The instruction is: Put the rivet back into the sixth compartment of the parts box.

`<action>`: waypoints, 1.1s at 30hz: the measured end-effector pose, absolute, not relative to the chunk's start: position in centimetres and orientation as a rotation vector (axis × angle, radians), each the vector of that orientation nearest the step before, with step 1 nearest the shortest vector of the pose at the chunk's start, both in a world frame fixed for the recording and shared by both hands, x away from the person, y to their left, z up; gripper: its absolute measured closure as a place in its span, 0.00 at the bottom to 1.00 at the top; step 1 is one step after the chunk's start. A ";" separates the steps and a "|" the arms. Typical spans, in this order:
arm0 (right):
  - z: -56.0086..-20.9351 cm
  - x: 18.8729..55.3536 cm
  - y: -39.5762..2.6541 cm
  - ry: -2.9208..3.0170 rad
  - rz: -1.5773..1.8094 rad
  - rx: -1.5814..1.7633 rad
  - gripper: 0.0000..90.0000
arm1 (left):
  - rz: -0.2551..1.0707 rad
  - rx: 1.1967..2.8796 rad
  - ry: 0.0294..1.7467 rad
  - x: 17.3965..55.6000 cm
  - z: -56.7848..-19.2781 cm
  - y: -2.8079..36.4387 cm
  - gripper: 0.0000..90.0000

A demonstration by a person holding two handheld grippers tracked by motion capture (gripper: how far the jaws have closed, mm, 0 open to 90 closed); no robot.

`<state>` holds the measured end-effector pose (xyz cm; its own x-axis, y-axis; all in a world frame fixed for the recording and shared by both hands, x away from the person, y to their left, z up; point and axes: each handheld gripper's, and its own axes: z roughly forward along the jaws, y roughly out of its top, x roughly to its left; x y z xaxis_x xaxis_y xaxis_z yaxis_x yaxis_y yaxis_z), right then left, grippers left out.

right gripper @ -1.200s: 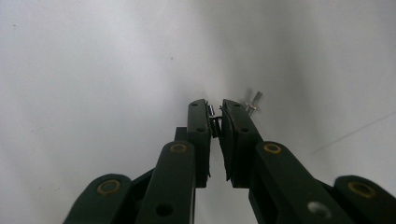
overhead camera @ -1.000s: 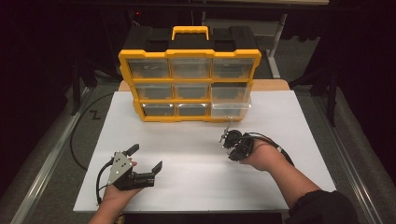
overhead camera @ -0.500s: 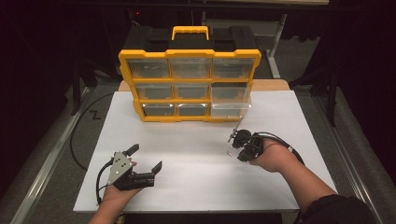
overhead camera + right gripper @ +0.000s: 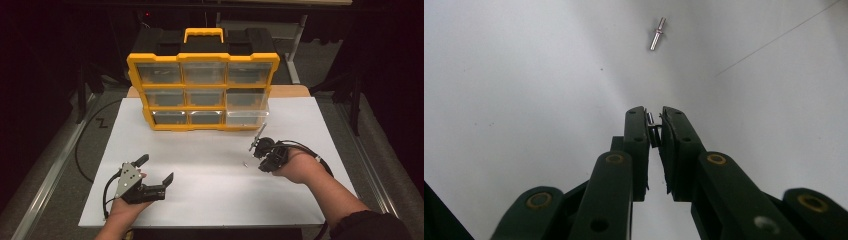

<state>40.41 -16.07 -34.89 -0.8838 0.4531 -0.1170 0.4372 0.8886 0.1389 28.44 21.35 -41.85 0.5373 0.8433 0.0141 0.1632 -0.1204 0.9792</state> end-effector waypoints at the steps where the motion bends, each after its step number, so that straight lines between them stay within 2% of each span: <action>1: -34.8 40.4 -16.1 2.907 0.158 0.688 0.93 | 0.730 1.613 0.873 28.4 -41.8 21.3 0.02; 33: -29.5 41.7 -15.2 2.888 0.205 0.670 0.94 | 0.730 1.603 0.873 28.4 -41.8 21.4 0.02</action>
<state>41.67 -15.16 -29.50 -0.8847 0.4468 -0.1328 0.4235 0.8895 0.1713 28.41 21.43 -41.80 0.5357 0.8443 0.0094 0.1591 -0.1119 0.9809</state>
